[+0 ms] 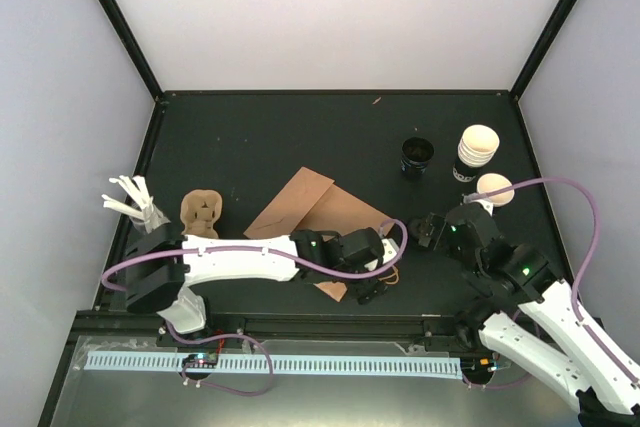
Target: Pack the takeout coffee
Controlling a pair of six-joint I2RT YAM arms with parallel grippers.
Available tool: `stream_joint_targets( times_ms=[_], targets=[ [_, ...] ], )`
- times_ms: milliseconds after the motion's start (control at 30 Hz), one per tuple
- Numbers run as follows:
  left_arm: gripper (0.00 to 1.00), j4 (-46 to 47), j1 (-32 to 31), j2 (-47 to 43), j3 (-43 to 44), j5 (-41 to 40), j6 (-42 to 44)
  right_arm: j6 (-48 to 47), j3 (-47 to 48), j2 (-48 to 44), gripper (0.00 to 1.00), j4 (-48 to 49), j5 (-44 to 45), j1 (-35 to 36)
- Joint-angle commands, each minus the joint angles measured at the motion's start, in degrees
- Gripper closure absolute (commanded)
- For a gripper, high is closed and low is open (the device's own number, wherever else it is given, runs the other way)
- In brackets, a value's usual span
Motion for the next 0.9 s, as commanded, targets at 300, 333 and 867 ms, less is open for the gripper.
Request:
stream_joint_targets(
  times_ms=[300,333,867],
  targets=[
    [0.50,-0.7,-0.4,13.1,10.2,-1.9,3.0,5.7,2.2,-4.7,0.00,-3.6,7.0,0.3],
    [0.51,-0.1,-0.4,13.8,10.2,-1.9,2.7,6.4,2.7,-5.7,0.00,-4.2,8.5,0.3],
    [0.98,2.2,-0.2,19.1,12.1,-7.8,-0.6,6.5,4.3,-13.8,0.00,-4.6,14.2,0.3]
  ],
)
